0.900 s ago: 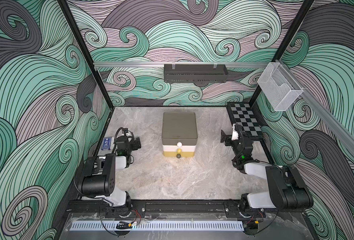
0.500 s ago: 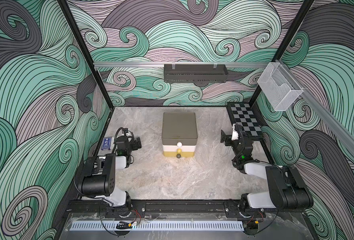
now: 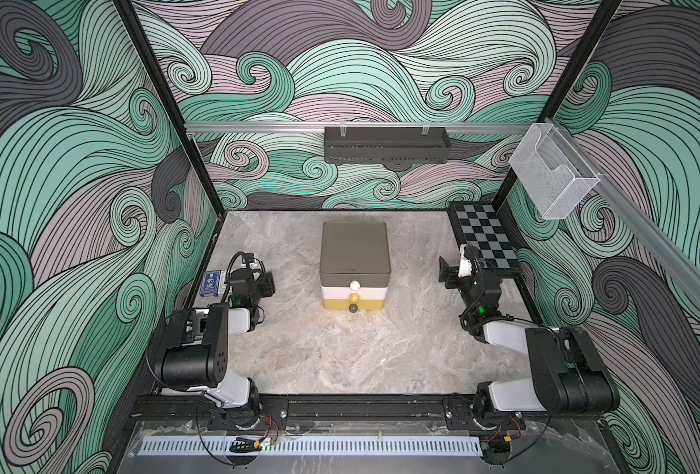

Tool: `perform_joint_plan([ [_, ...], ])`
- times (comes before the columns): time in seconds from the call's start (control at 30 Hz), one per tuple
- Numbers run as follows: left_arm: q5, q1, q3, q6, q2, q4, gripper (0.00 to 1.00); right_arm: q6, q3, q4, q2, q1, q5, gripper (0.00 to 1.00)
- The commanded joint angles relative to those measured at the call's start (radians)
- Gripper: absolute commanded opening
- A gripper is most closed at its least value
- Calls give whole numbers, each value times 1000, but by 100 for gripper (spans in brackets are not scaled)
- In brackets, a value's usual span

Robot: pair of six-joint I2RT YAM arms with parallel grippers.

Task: Take the sponge out of the drawer
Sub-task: Adjust the storage box at the center of the board.

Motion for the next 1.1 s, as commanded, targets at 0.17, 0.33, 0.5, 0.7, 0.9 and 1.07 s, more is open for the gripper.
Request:
perform_joint_plan([
  [0.17, -136, 1, 380, -96, -76, -587, 36, 33, 76, -228, -170, -4, 124, 72],
  [0.33, 3, -29, 539, -208, -150, -772, 32, 88, 327, -728, -338, -2, -93, 69],
  [0.5, 133, -71, 602, -249, -288, -894, 39, 192, 510, -1008, -370, 7, -329, 68],
  [0.7, 238, -144, 665, -216, -397, -1162, 50, 189, 533, -1178, -393, 160, -504, 72],
  [0.9, 328, -207, 556, -279, -494, -1173, 54, 216, 489, -1229, -400, 281, -496, 72],
  [1.07, 398, -247, 522, -343, -451, -1105, 54, 233, 483, -1192, -376, 304, -520, 72],
])
